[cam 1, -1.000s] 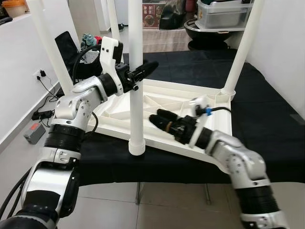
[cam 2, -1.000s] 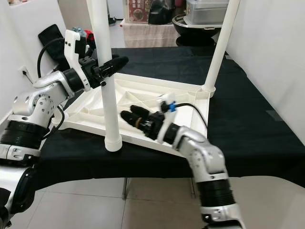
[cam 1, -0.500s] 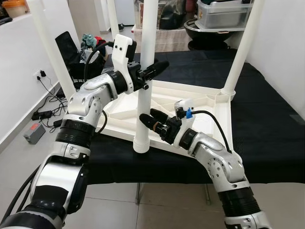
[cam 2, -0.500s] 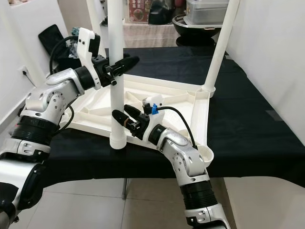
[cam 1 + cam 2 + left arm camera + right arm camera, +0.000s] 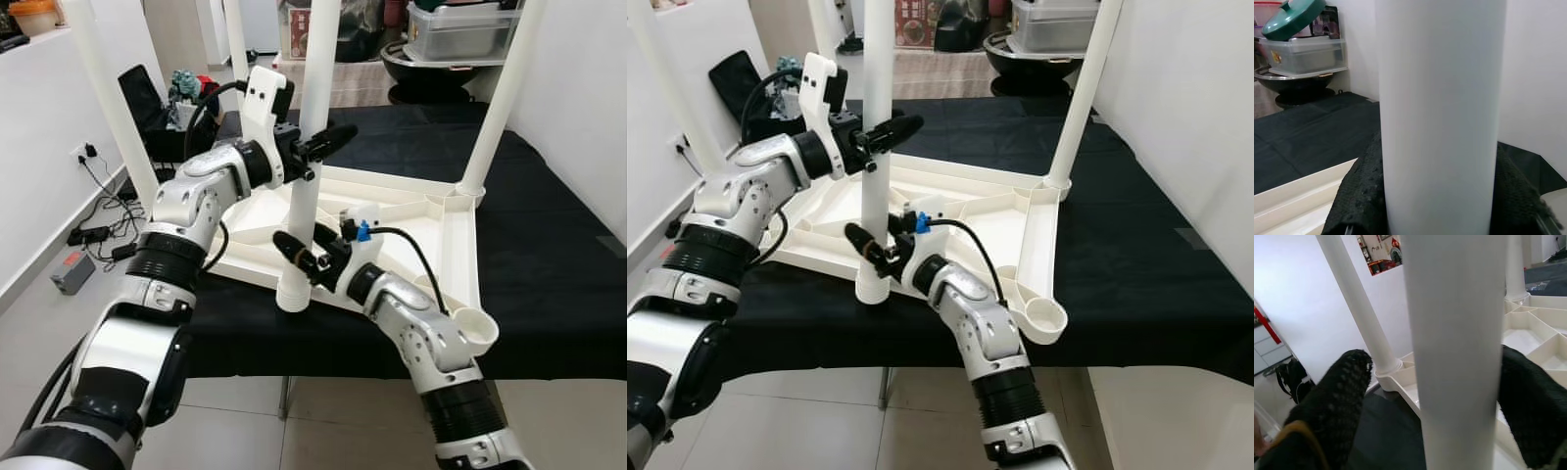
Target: Building children table
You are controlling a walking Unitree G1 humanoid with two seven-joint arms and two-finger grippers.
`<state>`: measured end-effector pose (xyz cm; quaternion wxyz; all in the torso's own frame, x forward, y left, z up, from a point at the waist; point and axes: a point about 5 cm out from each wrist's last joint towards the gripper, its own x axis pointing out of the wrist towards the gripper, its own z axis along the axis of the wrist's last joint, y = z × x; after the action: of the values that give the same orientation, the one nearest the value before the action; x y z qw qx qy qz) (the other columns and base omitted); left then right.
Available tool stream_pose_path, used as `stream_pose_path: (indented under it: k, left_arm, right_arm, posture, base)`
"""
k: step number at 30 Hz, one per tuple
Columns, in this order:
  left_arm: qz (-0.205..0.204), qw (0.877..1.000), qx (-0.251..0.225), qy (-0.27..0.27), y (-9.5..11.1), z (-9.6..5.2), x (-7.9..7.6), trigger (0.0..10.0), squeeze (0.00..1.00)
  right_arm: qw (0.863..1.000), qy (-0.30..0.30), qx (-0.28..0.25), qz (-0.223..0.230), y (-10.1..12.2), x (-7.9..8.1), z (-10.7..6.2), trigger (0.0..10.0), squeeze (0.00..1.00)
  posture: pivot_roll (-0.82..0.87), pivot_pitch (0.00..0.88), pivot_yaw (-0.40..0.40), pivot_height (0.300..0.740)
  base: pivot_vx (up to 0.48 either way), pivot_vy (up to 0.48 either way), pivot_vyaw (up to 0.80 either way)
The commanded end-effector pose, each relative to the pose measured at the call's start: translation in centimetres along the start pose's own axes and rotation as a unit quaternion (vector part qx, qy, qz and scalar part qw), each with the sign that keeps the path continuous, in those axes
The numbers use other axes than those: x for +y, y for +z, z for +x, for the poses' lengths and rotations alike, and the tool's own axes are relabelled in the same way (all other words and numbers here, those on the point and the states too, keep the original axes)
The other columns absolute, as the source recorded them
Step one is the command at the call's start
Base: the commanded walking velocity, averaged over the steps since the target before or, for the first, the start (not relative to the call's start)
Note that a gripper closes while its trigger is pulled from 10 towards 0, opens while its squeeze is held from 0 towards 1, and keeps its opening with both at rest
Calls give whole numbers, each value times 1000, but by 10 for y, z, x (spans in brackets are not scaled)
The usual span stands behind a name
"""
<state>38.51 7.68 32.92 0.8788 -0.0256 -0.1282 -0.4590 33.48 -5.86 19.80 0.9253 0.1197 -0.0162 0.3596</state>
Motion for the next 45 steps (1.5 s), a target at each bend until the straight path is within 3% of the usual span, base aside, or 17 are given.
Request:
stream_pose_path:
  k: [1, 2, 4, 5, 21, 28, 45]
  left_arm:
    - [35, 999, -36, -4, 21, 5, -2, 10000, 0]
    - [38, 998, -40, -3, 23, 7, -2, 10000, 0]
    - [39, 998, -42, -3, 25, 8, -2, 10000, 0]
    - [41, 998, -45, -2, 27, 10, -2, 10000, 0]
    - [41, 997, -59, -4, 33, 24, -6, 10000, 0]
    - [36, 998, -59, -9, 28, 28, -9, 10000, 0]
    - [37, 998, -59, -15, 25, 31, -12, 10000, 0]
  right_arm:
    - [1000, -2, -12, -9, 5, 3, 5, 10000, 1000]
    - [1000, -5, -16, -5, 7, 4, 8, 10000, 741]
    - [1000, -5, -18, -2, 8, 5, 10, 10000, 741]
    - [1000, -13, -22, -9, 10, 5, 12, 10000, 0]
    - [998, -59, 1, -29, -4, 3, 25, 10000, 0]
    - [994, -109, -26, -16, 7, -8, 32, 10000, 0]
    - [992, -113, -50, -26, 22, -4, 42, 10000, 0]
  posture:
    - [74, 29, 5, 740]
    - [74, 26, 7, 740]
    - [74, 26, 7, 740]
    - [71, 22, 9, 740]
    - [74, 11, 8, 740]
    - [75, 14, 8, 740]
    - [75, 23, 11, 740]
  base:
    - [0, 0, 0]
    - [0, 0, 0]
    - [0, 0, 0]
    - [0, 0, 0]
    - [0, 0, 0]
    - [0, 0, 0]
    - [0, 0, 0]
